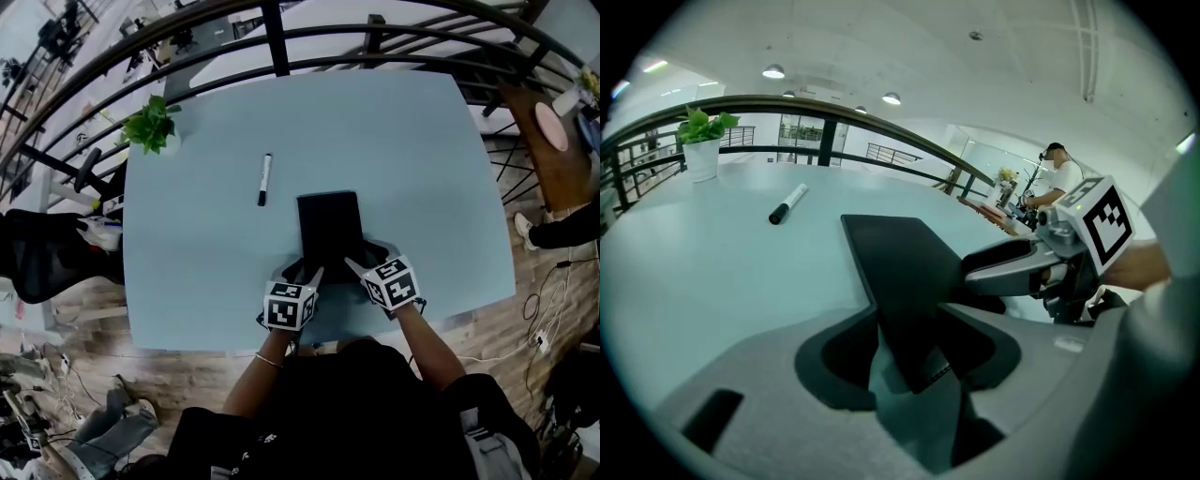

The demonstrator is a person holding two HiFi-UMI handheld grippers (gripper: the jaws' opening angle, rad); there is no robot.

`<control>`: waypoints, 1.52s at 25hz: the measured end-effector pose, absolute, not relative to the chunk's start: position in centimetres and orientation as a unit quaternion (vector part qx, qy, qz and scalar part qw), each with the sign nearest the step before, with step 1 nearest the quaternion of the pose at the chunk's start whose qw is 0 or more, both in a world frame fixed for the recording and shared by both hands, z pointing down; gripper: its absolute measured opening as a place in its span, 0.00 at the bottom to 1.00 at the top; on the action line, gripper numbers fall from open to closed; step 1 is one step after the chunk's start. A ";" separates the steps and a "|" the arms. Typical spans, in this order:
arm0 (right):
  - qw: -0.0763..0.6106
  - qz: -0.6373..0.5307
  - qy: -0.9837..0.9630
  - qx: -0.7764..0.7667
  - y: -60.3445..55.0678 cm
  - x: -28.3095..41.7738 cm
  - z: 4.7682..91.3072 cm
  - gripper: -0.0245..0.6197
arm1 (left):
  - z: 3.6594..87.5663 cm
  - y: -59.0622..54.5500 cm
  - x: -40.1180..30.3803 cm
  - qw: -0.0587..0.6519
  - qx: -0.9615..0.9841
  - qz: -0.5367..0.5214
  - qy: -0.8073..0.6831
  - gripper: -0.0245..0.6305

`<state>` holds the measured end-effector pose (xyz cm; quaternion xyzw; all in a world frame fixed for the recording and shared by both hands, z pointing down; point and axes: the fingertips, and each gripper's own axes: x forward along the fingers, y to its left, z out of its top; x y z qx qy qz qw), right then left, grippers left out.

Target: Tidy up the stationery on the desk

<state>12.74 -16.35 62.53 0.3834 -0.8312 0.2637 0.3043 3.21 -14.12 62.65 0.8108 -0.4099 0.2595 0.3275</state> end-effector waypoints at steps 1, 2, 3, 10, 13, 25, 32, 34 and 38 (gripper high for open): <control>0.306 0.263 -0.832 0.381 -16.1 12.6 62.5 0.41 | 62.6 -13.8 3.1 0.328 0.810 0.259 -0.411 0.32; 0.307 0.262 -0.833 0.379 -15.8 12.6 62.5 0.41 | 62.6 -13.5 3.1 0.329 0.809 0.259 -0.412 0.32; 0.308 0.262 -0.833 0.377 -15.6 12.5 62.4 0.41 | 62.6 -13.1 3.0 0.330 0.809 0.258 -0.413 0.32; 0.320 0.257 -0.836 0.363 -13.9 12.2 62.6 0.42 | 62.7 -11.6 2.8 0.331 0.806 0.259 -0.416 0.32; 0.321 0.256 -0.837 0.362 -13.7 12.2 62.7 0.42 | 62.8 -11.4 2.7 0.330 0.806 0.259 -0.418 0.32; 0.322 0.248 -0.835 0.370 -14.2 13.1 62.1 0.41 | 62.5 -11.6 1.5 0.325 0.803 0.249 -0.433 0.32; 0.263 0.211 -0.840 0.425 -16.5 13.9 58.9 0.16 | 59.7 -13.3 -0.8 0.304 0.804 0.194 -0.472 0.16; 0.242 0.203 -0.843 0.435 -16.9 13.7 57.8 0.07 | 58.4 -13.7 -0.9 0.296 0.817 0.161 -0.467 0.05; 0.204 0.190 -0.848 0.451 -17.6 13.0 55.6 0.05 | 55.7 -14.4 -1.5 0.248 0.837 0.137 -0.468 0.03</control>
